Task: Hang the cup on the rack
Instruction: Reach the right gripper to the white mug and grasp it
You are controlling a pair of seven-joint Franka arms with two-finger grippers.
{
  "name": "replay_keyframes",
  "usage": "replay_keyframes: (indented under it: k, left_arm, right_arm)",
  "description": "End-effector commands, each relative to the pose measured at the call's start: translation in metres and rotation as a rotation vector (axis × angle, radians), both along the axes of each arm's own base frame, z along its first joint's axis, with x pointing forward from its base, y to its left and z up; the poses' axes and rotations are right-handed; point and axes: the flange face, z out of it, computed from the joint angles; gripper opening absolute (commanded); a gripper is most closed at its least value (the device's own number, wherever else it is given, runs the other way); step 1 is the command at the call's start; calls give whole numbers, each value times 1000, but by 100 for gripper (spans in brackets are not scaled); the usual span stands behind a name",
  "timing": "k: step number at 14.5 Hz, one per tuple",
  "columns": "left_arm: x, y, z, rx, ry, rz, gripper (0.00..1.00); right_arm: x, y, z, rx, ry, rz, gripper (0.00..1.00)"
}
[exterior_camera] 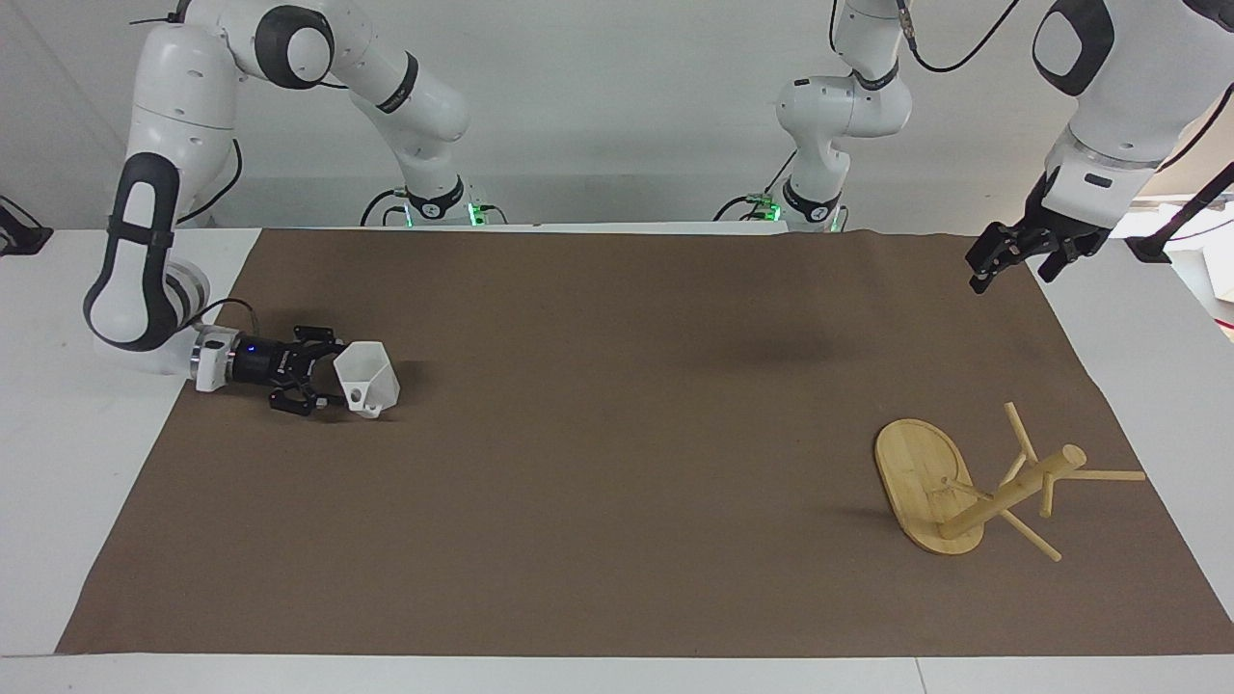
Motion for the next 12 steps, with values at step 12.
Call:
replay_keyframes:
  k: [12]
  left_arm:
    - [-6, -2, 1, 1, -2, -15, 100]
  right_arm:
    - [0, 40, -7, 19, -77, 30, 100]
